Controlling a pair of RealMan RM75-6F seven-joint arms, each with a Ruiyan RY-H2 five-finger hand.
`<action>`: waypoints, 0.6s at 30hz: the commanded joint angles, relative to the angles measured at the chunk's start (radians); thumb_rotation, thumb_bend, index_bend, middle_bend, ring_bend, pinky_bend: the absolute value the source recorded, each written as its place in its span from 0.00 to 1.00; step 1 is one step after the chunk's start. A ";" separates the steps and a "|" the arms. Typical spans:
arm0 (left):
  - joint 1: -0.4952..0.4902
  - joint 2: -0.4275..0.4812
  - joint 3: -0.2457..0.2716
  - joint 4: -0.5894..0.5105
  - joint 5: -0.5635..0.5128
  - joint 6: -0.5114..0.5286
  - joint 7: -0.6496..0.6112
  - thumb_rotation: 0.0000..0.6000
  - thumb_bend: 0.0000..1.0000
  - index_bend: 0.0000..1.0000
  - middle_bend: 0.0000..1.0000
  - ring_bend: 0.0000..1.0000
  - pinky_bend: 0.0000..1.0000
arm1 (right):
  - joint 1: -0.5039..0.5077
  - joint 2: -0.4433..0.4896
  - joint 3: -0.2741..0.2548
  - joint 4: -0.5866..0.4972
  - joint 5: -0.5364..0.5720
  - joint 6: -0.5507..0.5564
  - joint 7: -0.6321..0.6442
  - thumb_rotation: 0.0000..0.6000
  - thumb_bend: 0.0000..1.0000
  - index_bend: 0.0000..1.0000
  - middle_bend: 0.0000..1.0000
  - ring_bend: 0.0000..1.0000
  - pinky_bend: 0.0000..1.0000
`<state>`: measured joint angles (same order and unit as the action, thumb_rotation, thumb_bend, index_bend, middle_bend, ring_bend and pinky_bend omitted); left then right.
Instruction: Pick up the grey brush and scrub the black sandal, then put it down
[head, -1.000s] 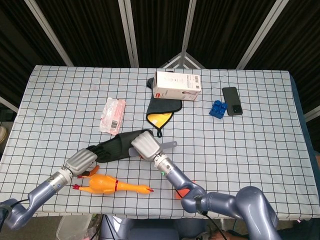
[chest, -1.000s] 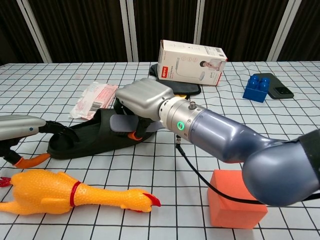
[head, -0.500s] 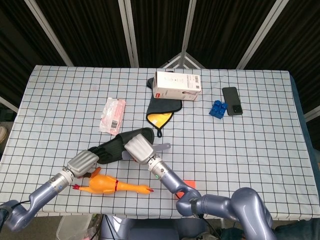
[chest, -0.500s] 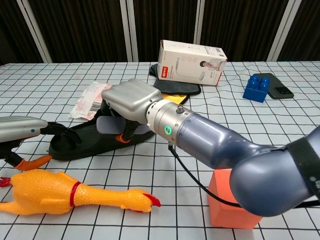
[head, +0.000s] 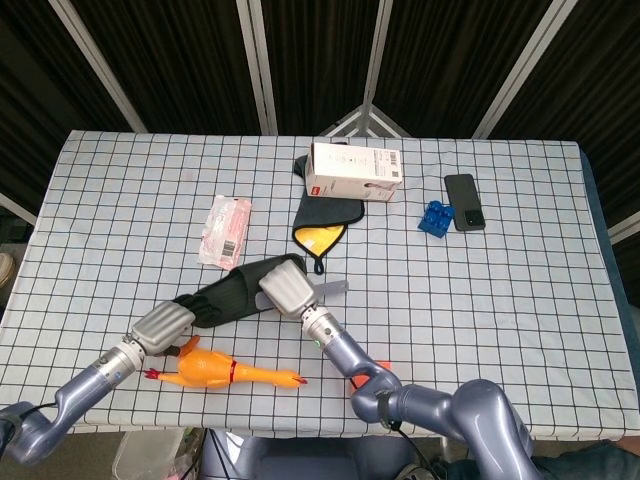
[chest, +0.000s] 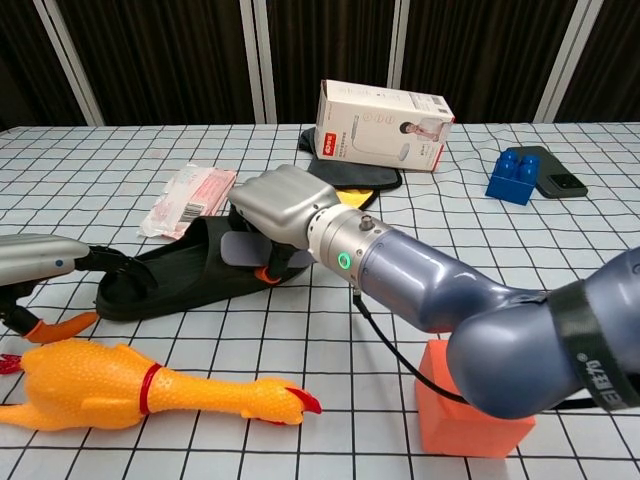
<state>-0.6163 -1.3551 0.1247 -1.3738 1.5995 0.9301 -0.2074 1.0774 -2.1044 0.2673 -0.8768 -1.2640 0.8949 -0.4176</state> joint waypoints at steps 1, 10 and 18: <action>0.003 0.001 0.000 0.006 -0.005 0.000 -0.007 1.00 0.73 0.18 0.21 0.11 0.15 | -0.008 0.003 -0.008 0.011 0.000 -0.005 -0.006 1.00 0.83 0.87 0.76 0.61 0.77; 0.008 0.002 0.001 0.016 -0.015 -0.007 -0.009 1.00 0.73 0.18 0.21 0.11 0.15 | -0.022 0.019 -0.013 0.016 -0.002 -0.008 -0.018 1.00 0.83 0.87 0.76 0.61 0.77; 0.006 0.006 -0.005 -0.001 -0.012 -0.001 0.005 1.00 0.73 0.18 0.21 0.11 0.15 | -0.023 0.036 0.007 -0.049 0.005 0.000 -0.030 1.00 0.83 0.87 0.76 0.61 0.77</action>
<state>-0.6100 -1.3500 0.1202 -1.3736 1.5875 0.9284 -0.2042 1.0550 -2.0724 0.2668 -0.9078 -1.2660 0.8975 -0.4442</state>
